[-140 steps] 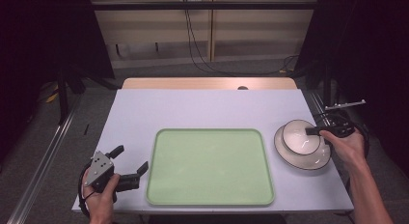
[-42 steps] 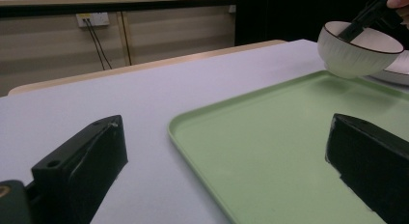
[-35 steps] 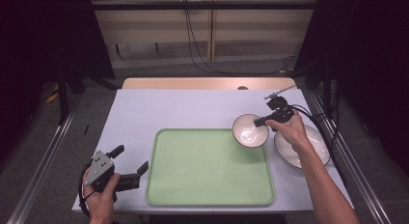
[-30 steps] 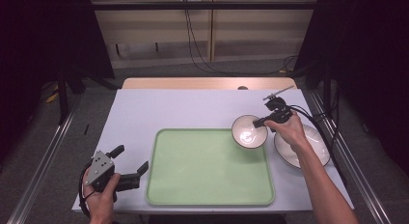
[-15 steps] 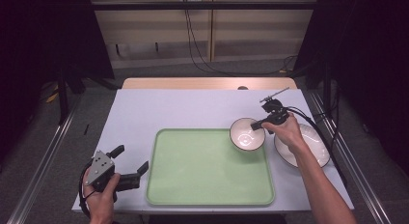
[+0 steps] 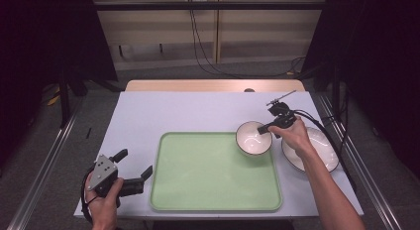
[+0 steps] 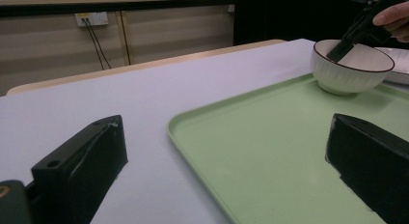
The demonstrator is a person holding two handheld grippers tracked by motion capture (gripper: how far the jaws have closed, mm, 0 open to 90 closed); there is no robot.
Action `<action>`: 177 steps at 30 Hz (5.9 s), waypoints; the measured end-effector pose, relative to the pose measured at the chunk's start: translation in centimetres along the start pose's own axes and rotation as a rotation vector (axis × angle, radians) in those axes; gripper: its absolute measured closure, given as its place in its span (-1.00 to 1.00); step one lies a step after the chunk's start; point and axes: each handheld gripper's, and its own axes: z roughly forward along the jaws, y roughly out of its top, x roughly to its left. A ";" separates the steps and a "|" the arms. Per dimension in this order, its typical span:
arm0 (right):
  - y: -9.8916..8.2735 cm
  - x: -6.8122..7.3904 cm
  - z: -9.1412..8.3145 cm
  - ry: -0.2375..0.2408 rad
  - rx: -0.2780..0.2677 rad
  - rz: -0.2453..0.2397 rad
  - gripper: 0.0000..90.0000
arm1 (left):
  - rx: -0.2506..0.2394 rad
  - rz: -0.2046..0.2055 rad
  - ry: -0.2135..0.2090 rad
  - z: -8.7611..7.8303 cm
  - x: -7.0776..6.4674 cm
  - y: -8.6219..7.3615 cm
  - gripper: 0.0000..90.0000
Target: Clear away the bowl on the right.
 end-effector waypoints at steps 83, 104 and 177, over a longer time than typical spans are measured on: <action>-1.3 0.4 -2.7 -0.107 -0.281 -0.060 -0.91 | 0.001 -0.001 -0.003 0.0 0.0 0.0 -0.98; -5.0 -0.4 -5.6 -0.161 -0.417 -0.045 -0.91 | 0.013 0.000 0.010 0.2 -0.1 0.0 -0.98; -20.7 5.8 -9.2 -0.275 -0.634 0.021 -0.94 | 0.014 0.008 0.002 0.0 -0.9 0.1 -0.98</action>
